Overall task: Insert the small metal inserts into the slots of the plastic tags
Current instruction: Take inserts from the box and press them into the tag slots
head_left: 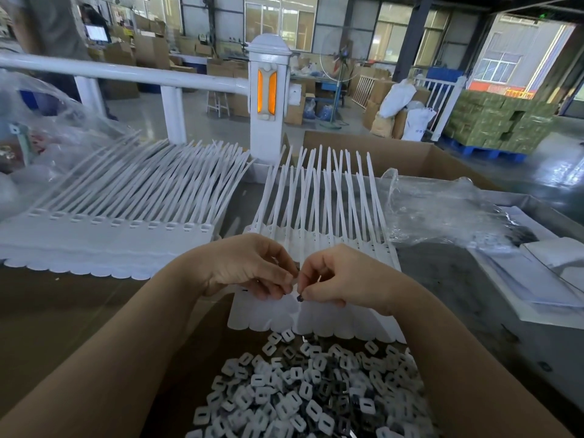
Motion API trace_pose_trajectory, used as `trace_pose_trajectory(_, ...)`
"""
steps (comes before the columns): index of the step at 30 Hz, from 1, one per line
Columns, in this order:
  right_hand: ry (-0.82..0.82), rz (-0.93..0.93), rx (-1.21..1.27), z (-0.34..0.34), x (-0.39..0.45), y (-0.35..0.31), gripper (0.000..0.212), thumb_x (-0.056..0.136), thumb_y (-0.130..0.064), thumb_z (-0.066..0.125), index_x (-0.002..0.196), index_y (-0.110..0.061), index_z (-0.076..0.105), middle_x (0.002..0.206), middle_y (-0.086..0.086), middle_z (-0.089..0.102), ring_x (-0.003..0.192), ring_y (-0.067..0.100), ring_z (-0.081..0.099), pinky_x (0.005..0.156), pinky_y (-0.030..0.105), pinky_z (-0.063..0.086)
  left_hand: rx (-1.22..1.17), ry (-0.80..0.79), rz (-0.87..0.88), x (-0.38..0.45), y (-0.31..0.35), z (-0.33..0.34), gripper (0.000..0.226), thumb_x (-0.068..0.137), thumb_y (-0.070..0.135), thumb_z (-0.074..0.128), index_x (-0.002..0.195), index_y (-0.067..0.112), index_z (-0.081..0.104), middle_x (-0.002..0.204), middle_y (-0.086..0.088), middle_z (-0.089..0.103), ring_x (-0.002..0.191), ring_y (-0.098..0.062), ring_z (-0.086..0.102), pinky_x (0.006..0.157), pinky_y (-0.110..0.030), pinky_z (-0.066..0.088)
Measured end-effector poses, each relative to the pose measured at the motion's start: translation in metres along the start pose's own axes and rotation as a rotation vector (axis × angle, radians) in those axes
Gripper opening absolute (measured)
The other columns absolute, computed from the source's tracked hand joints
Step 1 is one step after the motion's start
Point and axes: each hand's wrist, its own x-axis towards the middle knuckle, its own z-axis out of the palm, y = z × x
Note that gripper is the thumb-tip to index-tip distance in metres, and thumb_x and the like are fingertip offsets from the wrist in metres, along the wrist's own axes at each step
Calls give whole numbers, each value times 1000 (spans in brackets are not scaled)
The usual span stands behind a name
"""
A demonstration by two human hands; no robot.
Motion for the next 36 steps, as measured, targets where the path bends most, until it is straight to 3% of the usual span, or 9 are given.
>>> trace_pose_trajectory(6, -23, 16, 22, 0, 1, 0, 8, 85, -8, 71, 89, -14, 72, 77, 3, 74, 62, 5, 58, 50, 16, 43, -5, -4, -3, -1, 1, 1, 14, 84, 14, 75, 97, 11, 70, 89, -7, 76, 76, -13, 71, 64, -22, 55)
trace_pose_trajectory(10, -31, 25, 33, -1, 1, 0, 8, 88, -9, 67, 93, -14, 71, 83, 4, 77, 61, 6, 58, 49, 16, 41, 9, -19, -15, -2, 3, 0, 13, 87, 13, 72, 99, 10, 69, 90, -7, 76, 77, -13, 71, 63, -21, 55)
trace_pose_trajectory(14, -27, 26, 33, -2, 0, 1, 7, 88, -9, 68, 92, -14, 71, 81, 2, 76, 61, 5, 57, 48, 16, 41, 31, -27, -31, -3, 4, 1, 13, 87, 12, 72, 99, 11, 68, 90, -6, 76, 77, -13, 71, 63, -22, 54)
trace_pose_trajectory(19, -21, 3, -10, -3, -2, 2, 9, 86, -11, 71, 84, -19, 73, 69, 2, 61, 53, 4, 49, 50, 17, 40, 67, -51, -28, -5, 5, 1, 15, 86, 12, 74, 100, 10, 69, 89, -5, 75, 78, -12, 70, 65, -21, 54)
trace_pose_trajectory(26, 6, 9, 77, -4, -1, 4, 10, 85, -8, 70, 85, -18, 72, 73, 1, 67, 59, 5, 54, 50, 17, 40, 95, -106, -1, -7, 7, 2, 9, 81, 15, 79, 89, 17, 75, 77, 0, 73, 70, -8, 68, 60, -18, 53)
trace_pose_trajectory(30, 70, -8, 135, -2, 2, 5, 11, 85, -8, 69, 84, -18, 72, 69, -2, 66, 56, 4, 53, 48, 17, 40, 89, -69, 15, -5, 9, 5, 4, 84, 22, 76, 80, 24, 78, 82, 0, 75, 71, -7, 68, 58, -17, 52)
trace_pose_trajectory(36, 92, -82, 238, -4, 2, 6, 13, 88, -8, 70, 83, -20, 73, 73, 0, 70, 55, 4, 52, 46, 17, 40, 4, -26, 7, -5, 8, 4, 6, 89, 23, 71, 85, 20, 75, 86, -4, 75, 72, -10, 68, 58, -19, 52)
